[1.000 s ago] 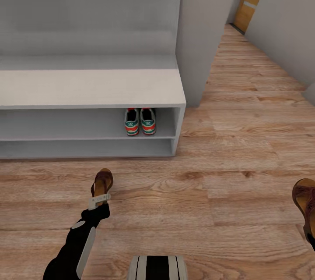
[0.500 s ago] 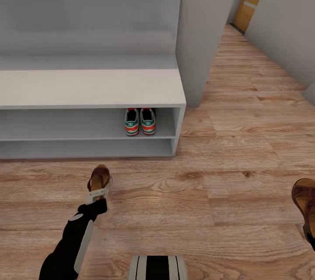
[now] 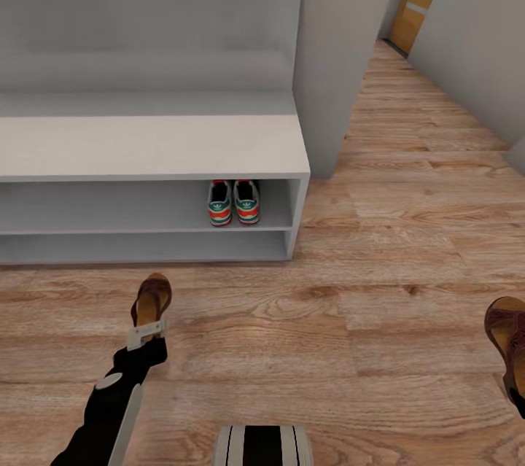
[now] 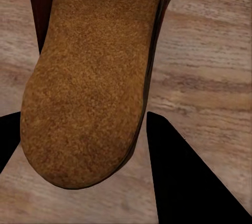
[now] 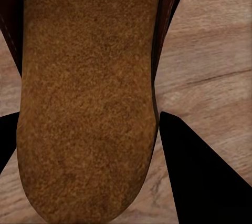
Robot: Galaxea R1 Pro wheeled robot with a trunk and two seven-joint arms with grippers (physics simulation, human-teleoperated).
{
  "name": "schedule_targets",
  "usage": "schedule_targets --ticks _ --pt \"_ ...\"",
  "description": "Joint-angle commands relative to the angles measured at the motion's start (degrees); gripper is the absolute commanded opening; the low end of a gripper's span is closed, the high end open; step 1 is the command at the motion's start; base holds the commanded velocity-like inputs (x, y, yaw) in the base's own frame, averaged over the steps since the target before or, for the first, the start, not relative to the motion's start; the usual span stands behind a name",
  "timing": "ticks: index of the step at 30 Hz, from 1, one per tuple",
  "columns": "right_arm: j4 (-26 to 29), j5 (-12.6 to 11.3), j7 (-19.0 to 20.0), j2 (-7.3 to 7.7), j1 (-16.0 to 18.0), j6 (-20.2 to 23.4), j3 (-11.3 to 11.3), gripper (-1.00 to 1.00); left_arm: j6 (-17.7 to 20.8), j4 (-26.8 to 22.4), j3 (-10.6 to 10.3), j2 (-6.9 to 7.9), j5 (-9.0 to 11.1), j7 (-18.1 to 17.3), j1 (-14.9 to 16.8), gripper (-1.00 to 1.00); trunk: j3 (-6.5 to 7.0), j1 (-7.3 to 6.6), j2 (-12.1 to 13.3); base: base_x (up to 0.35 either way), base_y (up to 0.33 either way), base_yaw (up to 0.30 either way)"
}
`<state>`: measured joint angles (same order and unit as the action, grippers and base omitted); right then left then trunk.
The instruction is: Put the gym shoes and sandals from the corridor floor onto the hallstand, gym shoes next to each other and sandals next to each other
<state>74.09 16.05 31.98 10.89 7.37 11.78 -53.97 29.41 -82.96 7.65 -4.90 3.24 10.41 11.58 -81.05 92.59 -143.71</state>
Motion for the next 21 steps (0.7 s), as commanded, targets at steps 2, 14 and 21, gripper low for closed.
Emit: schedule_targets --ticks 2,14,21 --pt "0.01 -0.14 -0.07 -0.03 0.00 0.09 0.00 -1.00 -1.11 0.18 0.00 0.09 -0.12 -0.19 -0.28 -1.00 0.00 0.00 0.00 0.000 0.000 0.000" --pt "0.00 -0.14 -0.22 -0.16 -0.04 -0.04 0.01 -1.00 -7.06 4.05 0.02 0.30 -0.21 -0.23 -1.07 -1.00 0.00 0.00 0.00 -0.083 0.000 0.000" --pt "0.00 -0.14 -0.24 -0.16 -0.07 -0.08 0.28 -1.00 -6.85 4.27 0.10 0.29 -0.07 -0.17 -1.05 -1.00 0.00 0.00 0.00 -0.168 0.000 0.000"
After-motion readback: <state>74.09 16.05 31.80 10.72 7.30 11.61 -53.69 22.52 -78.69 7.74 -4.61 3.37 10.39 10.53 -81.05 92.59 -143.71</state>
